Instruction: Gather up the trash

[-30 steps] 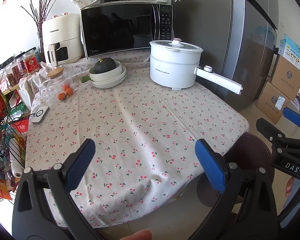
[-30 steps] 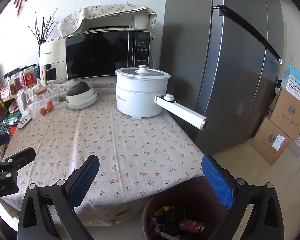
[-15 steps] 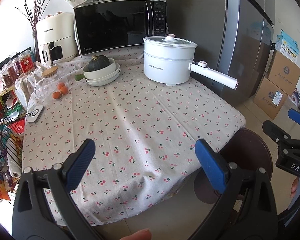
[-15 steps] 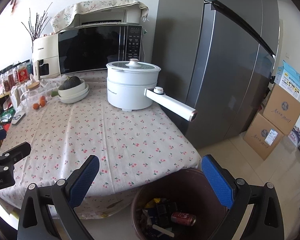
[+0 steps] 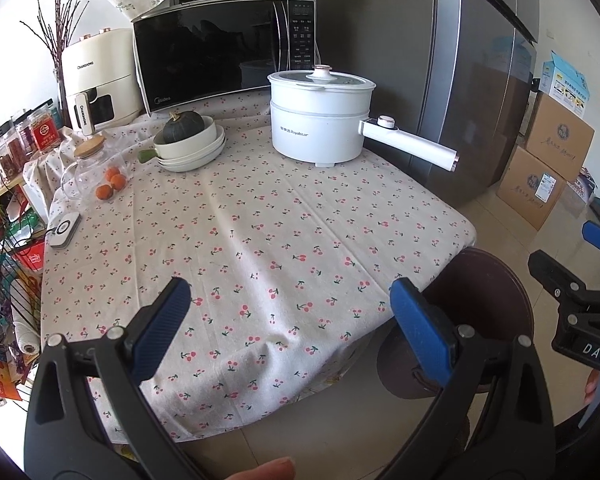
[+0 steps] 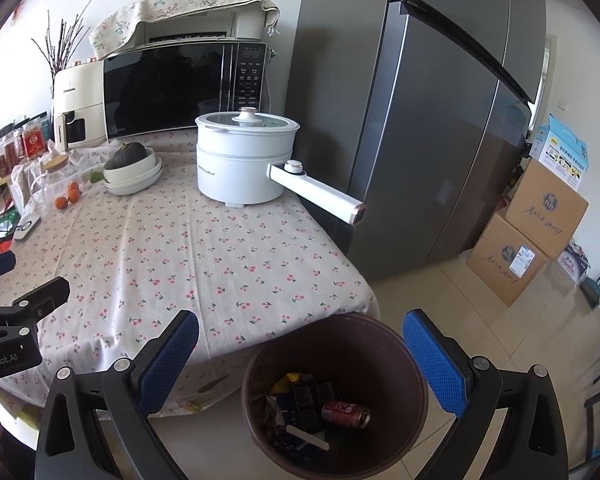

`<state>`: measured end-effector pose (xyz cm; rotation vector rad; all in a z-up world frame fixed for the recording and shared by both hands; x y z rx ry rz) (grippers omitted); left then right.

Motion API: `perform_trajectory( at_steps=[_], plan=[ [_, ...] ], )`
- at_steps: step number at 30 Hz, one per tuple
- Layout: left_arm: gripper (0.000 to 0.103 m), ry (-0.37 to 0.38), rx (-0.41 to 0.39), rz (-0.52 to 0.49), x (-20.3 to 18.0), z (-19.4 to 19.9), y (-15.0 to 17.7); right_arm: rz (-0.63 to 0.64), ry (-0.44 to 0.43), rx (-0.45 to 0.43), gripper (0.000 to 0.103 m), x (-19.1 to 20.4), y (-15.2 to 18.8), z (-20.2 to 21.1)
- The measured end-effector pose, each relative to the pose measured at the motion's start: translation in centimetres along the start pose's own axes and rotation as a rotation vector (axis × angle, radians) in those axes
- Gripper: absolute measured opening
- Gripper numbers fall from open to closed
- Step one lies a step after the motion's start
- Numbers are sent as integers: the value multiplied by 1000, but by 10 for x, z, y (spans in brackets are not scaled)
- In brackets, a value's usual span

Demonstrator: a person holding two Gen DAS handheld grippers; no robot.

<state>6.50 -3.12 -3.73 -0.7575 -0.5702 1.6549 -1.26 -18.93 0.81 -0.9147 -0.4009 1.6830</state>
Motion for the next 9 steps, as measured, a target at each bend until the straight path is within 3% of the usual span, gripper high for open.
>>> perform_trajectory(
  at_steps=[9],
  plan=[
    [100, -1, -1, -4, -3, 2, 1, 5, -1, 1, 103, -2, 2, 3]
  ],
)
Point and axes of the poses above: each gripper's, at about its wrist camera, not at the fingertips, and z roughly against the way its jaws point, x to its left, y to its underside, the point moved 4 cm from there along -z, roughly the way its jaws point, and after that the axes turned 14 degrees about z, right-handed, at the moved point
